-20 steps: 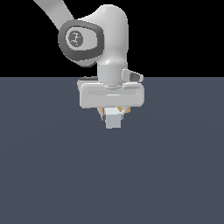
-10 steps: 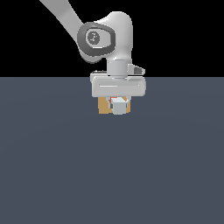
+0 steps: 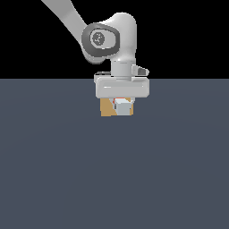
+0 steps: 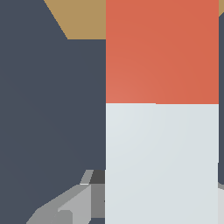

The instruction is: Insert the peg into the horizontal hole in a box.

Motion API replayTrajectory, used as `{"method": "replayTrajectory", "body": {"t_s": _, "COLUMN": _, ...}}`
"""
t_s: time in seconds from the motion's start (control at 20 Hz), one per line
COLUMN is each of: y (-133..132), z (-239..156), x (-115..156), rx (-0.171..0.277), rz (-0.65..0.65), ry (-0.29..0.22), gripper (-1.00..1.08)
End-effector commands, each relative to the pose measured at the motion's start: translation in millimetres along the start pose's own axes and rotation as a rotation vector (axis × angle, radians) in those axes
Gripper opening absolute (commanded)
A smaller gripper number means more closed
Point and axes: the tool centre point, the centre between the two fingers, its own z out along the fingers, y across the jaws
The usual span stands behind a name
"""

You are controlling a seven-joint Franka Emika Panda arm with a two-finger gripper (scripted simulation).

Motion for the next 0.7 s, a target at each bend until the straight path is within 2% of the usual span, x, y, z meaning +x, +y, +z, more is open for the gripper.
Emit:
{"method": "replayTrajectory", "body": {"t_s": 0.0, "y": 0.0, "z": -0.1, "x": 0.0, "rx": 0.000, "rz": 0.000, "ry": 0.000, "gripper": -1.00}}
{"method": "replayTrajectory", "body": {"t_s": 0.4, "y": 1.4, "z": -2.3, "x": 0.5, "rx": -0.003, "rz": -0.002, "ry": 0.001, "gripper": -1.00}}
{"method": "replayTrajectory", "body": {"t_s": 0.65, "y": 0.6, "z": -2.5, "x": 15.2, "rx": -0.003, "rz": -0.002, "ry": 0.001, "gripper": -1.00}}
